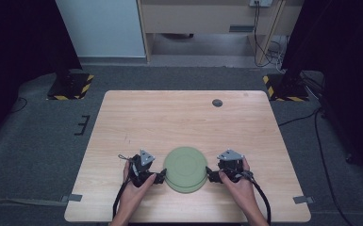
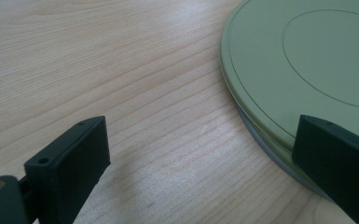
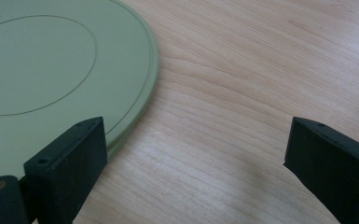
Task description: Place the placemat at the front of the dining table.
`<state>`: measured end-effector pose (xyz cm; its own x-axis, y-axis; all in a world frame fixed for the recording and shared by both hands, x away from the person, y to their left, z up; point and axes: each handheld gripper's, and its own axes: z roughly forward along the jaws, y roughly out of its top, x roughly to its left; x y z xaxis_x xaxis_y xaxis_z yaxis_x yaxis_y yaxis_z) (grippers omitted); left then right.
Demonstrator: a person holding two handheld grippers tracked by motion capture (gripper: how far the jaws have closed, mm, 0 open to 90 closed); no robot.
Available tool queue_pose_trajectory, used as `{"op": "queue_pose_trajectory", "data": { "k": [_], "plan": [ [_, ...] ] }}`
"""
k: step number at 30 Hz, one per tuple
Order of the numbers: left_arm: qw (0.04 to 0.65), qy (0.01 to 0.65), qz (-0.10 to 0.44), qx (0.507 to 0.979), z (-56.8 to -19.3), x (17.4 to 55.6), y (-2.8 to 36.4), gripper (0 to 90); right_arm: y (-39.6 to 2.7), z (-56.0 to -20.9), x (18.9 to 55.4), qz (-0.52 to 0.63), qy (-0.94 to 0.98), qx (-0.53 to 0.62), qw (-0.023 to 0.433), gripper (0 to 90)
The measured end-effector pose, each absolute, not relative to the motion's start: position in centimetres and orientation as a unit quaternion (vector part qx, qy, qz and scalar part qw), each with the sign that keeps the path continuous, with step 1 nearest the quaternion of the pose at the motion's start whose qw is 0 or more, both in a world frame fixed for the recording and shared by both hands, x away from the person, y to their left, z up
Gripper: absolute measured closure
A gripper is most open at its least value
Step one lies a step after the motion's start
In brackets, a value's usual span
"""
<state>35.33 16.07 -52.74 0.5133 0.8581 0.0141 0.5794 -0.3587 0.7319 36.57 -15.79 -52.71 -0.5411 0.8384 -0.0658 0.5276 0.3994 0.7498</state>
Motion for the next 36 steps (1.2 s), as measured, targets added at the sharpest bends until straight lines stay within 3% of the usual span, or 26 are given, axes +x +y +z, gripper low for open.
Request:
{"op": "queue_pose_trajectory", "data": {
  "k": [20, 36],
  "plan": [
    [0.350, 0.455, 0.206, 0.792, -52.97, 35.94, 15.98, 1.2, -15.58, -52.92, 36.95, 0.346, 0.794, 0.442, 0.233, 3.8],
    [0.353, 0.451, 0.197, 0.795, -52.95, 35.64, 15.75, 0.4, -15.45, -52.87, 36.56, 0.341, 0.808, 0.431, 0.211, 1.7]
  ]
}}
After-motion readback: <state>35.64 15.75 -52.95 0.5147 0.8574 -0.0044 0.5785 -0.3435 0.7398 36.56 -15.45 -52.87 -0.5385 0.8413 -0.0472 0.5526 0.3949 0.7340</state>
